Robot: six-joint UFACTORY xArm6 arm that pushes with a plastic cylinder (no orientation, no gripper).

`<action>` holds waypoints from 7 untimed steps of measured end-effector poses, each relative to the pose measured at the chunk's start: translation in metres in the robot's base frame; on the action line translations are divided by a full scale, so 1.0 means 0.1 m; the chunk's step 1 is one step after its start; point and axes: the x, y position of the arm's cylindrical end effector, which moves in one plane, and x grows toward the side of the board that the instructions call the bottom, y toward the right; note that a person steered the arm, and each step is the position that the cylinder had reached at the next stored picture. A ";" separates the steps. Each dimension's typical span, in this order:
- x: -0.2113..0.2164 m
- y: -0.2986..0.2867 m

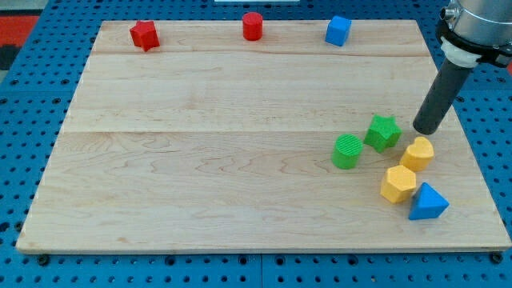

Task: Push the yellow hexagon towards left

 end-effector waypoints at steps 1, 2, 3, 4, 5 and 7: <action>0.00 0.00; 0.00 0.00; 0.00 0.00; 0.01 0.00; 0.04 0.00; 0.26 -0.11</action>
